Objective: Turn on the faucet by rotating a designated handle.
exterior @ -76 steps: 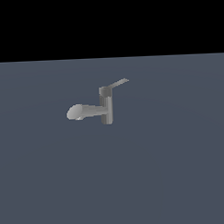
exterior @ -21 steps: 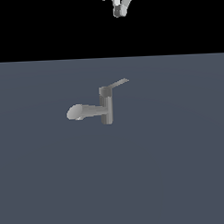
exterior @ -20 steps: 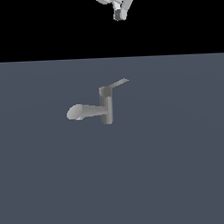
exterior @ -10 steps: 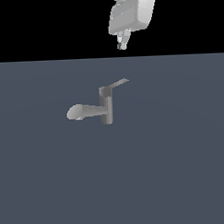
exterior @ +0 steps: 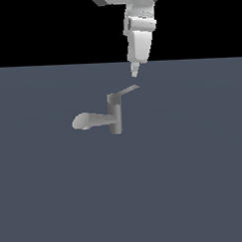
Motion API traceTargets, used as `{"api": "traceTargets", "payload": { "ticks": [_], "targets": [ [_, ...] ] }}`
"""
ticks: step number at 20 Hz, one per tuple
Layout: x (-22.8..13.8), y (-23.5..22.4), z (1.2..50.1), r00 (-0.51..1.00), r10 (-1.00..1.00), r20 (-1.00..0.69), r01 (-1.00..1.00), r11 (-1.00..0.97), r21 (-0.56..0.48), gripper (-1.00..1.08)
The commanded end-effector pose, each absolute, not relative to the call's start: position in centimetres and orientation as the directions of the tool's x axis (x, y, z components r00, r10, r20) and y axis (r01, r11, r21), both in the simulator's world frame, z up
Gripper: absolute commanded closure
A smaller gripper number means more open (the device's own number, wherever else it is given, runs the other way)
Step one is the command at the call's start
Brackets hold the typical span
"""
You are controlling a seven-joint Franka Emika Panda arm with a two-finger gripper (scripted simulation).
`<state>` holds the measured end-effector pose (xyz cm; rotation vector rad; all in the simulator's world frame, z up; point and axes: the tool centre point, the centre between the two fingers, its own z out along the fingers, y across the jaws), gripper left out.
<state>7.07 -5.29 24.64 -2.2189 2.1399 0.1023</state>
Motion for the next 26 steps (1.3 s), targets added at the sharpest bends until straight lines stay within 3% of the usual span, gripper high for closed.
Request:
{"api": "traceTargets", "payload": {
  "ticks": [1, 12, 26],
  "targets": [
    [8.1, -5.6, 23.0, -0.032, -0.997, -0.067, -0.999, 0.031, 0.008, 1.08],
    [10.3, -6.4, 18.6, -0.195, -0.981, -0.007, -0.981, 0.195, 0.002, 1.08],
    [9.3, -6.3, 18.1, -0.211, -0.977, 0.0, -0.977, 0.211, 0.001, 1.08]
  ]
}}
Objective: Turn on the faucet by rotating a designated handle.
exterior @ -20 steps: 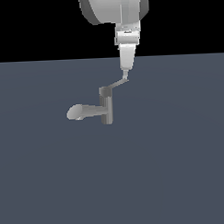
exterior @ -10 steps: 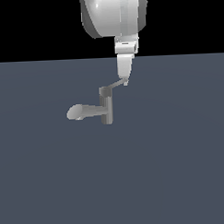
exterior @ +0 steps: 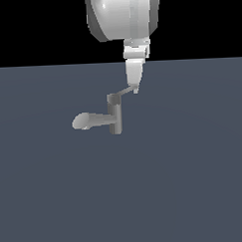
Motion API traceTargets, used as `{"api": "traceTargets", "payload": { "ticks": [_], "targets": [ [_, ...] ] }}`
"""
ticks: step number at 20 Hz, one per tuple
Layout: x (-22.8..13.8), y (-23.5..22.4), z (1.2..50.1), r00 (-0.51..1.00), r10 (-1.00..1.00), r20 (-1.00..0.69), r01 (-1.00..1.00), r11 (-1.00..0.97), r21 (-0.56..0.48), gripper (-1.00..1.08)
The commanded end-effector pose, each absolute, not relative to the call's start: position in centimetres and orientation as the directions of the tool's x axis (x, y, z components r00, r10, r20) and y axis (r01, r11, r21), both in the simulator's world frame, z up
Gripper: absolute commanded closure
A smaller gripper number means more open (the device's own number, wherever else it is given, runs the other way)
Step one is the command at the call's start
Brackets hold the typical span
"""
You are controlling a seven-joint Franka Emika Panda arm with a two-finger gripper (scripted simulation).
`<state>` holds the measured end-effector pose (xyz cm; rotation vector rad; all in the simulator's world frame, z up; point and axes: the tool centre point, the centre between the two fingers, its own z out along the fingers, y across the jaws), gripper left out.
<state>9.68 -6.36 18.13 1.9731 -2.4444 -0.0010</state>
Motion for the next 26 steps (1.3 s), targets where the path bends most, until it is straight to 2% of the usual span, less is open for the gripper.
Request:
{"api": "traceTargets", "payload": {
  "ticks": [1, 21, 23, 26],
  "targets": [
    [9.1, -6.3, 18.1, -0.211, -0.977, 0.0, -0.977, 0.211, 0.001, 1.08],
    [3.9, -5.6, 18.1, -0.212, -0.977, 0.0, -0.977, 0.212, 0.0, 1.08],
    [5.2, -4.8, 19.4, -0.199, -0.98, -0.011, -0.979, 0.199, -0.031, 1.08],
    [4.4, -4.2, 19.2, -0.201, -0.98, -0.009, -0.979, 0.201, -0.027, 1.08]
  ]
}}
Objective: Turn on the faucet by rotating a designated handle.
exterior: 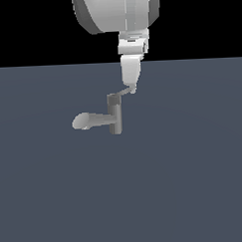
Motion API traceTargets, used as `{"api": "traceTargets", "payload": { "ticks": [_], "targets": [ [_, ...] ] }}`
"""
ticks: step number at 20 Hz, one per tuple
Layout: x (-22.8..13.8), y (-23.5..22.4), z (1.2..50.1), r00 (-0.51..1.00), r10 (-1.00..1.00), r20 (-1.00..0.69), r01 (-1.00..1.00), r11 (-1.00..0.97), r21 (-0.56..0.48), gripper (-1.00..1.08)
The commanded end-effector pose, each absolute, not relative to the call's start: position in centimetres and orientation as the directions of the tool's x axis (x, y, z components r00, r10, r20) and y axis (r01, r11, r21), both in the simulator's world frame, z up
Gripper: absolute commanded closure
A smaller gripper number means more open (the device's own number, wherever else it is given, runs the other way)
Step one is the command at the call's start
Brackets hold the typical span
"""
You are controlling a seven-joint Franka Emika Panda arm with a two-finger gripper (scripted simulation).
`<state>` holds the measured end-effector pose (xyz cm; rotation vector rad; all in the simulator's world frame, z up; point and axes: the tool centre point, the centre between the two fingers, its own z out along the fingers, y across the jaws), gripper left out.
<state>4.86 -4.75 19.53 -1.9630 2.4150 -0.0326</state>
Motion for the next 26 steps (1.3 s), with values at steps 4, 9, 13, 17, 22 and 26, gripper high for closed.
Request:
{"api": "traceTargets", "payload": {
  "ticks": [4, 9, 13, 17, 22, 26],
  "targets": [
    [3.4, -3.4, 19.0, -0.203, -0.979, -0.008, -0.979, 0.203, -0.022, 1.08],
    [2.0, -2.3, 18.7, -0.206, -0.979, -0.005, -0.978, 0.206, -0.015, 1.08],
    [1.0, -1.4, 18.5, -0.208, -0.978, -0.004, -0.978, 0.208, -0.01, 1.08],
    [-0.1, -0.5, 18.3, -0.21, -0.978, -0.002, -0.978, 0.21, -0.004, 1.08],
    [0.2, -0.9, 19.4, -0.226, -0.974, -0.01, -0.974, 0.226, -0.029, 1.08],
    [0.2, 1.8, 19.0, -0.221, -0.975, -0.006, -0.975, 0.221, -0.019, 1.08]
  ]
}}
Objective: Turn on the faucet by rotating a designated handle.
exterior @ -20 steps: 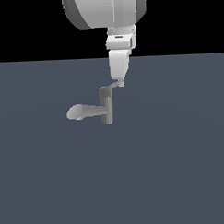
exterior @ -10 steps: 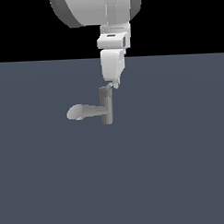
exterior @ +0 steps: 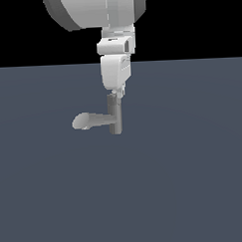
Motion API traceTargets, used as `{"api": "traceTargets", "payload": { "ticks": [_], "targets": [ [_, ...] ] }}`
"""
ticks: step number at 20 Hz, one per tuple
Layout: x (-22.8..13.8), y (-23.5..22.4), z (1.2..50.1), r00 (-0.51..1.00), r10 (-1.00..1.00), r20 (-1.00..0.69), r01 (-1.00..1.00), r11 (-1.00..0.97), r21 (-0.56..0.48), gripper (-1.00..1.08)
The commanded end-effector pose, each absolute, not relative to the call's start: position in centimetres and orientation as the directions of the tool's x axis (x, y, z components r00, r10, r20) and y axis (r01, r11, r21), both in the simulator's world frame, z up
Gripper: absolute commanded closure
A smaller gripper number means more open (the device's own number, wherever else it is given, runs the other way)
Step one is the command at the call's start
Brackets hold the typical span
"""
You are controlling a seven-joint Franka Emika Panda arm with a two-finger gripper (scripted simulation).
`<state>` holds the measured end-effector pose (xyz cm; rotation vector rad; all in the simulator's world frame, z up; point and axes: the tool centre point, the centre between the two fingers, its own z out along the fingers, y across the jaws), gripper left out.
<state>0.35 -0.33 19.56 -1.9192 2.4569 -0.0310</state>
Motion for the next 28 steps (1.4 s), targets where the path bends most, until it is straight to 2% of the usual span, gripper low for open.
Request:
{"api": "traceTargets", "payload": {
  "ticks": [1, 8, 9, 10, 28],
  "targets": [
    [0.2, 2.5, 18.9, -0.22, -0.975, -0.006, -0.975, 0.22, -0.017, 1.08],
    [0.2, 7.3, 18.2, -0.212, -0.977, 0.0, -0.977, 0.212, 0.0, 1.08],
    [0.2, 7.3, 18.2, -0.212, -0.977, 0.0, -0.977, 0.212, 0.0, 1.08],
    [1.0, 3.6, 19.4, -0.263, -0.965, -0.006, -0.964, 0.264, -0.025, 1.08],
    [4.9, 9.6, 18.5, -0.224, -0.975, -0.002, -0.975, 0.224, -0.006, 1.08]
  ]
}}
